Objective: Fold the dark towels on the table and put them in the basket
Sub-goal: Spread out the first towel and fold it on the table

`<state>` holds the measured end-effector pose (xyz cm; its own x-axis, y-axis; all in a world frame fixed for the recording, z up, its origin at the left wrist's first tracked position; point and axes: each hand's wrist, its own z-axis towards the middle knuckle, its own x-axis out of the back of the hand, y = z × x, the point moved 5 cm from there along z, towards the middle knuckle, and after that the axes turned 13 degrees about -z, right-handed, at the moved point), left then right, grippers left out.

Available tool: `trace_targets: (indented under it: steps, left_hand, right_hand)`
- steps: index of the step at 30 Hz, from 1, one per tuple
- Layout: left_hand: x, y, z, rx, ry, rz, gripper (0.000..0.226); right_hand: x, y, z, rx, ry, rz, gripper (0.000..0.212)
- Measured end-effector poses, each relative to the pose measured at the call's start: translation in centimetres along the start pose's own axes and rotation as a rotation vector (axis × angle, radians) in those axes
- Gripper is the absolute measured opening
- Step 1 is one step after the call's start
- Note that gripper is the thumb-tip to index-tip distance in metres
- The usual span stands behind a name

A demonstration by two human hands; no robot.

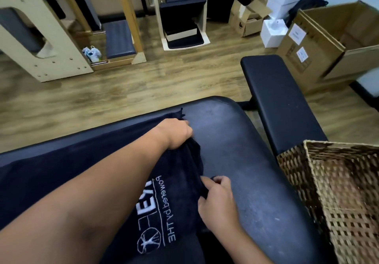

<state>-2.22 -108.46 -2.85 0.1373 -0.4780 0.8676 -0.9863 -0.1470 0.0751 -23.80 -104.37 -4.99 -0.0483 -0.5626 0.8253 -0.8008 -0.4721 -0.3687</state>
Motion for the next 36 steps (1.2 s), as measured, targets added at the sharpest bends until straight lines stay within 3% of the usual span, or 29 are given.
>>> trace_targets:
  steps: [6, 13, 23, 32, 36]
  left_hand:
    - [-0.6, -4.2, -5.2, 0.090, 0.121, -0.101, 0.016]
    - [-5.1, -11.6, -14.9, 0.184, 0.218, -0.236, 0.026]
    - [-16.2, -25.4, -35.0, 0.346, 0.302, -0.370, 0.038]
    - [-24.4, -32.4, -47.7, 0.503, 0.167, -0.478, 0.060]
    - [-23.7, -31.9, -48.4, 0.694, 0.331, -0.447, 0.038]
  right_hand:
    - [-0.1, -5.5, -2.4, 0.260, -0.041, -0.042, 0.079]
    - [-3.7, -16.7, -7.2, 0.553, -0.107, -0.101, 0.087]
    - [-14.9, -35.8, -15.5, 0.704, -0.224, -0.058, 0.083]
    - [-24.8, -46.4, -20.3, 0.800, -0.336, -0.142, 0.086]
    - [-28.1, -46.9, -21.1, 0.861, -0.509, -0.176, 0.072]
